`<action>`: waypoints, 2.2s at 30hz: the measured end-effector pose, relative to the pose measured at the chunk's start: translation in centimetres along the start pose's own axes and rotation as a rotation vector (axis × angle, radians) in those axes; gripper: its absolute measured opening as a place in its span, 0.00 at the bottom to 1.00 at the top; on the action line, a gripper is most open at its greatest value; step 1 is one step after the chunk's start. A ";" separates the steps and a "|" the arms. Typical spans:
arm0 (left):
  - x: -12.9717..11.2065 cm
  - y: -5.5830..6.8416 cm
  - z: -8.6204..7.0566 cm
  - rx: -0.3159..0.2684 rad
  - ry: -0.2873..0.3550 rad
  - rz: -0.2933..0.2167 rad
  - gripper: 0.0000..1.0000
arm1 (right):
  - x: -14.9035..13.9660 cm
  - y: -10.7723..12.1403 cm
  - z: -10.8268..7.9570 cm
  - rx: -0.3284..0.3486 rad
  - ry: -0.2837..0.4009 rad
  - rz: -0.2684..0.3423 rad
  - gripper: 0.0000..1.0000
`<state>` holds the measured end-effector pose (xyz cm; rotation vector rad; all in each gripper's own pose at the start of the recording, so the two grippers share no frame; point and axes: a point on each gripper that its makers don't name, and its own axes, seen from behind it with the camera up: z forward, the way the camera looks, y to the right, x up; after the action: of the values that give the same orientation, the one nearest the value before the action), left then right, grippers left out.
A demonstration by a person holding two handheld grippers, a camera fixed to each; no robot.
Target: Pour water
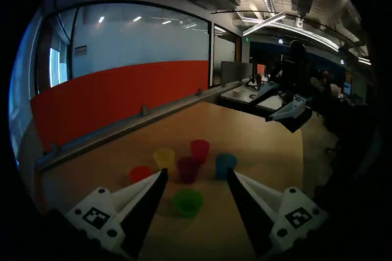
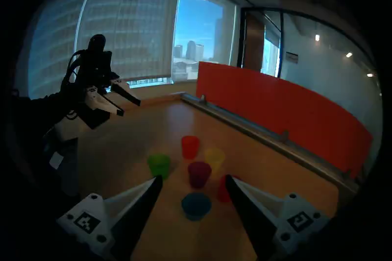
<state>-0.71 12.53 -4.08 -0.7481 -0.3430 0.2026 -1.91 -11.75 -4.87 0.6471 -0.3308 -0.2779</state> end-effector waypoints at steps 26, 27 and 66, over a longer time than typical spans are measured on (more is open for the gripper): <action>-14.6 -0.6 5.9 -0.018 -0.293 0.037 0.88 | -13.1 0.2 5.2 0.040 -0.190 0.077 0.99; -15.0 -0.7 6.1 -0.016 -0.302 0.037 0.88 | -13.4 0.2 5.4 0.042 -0.194 0.076 0.99; -18.5 -1.9 13.8 -0.089 -0.347 -0.009 0.88 | -17.6 0.9 14.1 0.068 -0.277 0.055 0.99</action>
<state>-22.85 14.32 2.36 -0.7991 -0.6880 0.3109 -23.26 -12.48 2.54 0.6661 -0.6244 -0.3048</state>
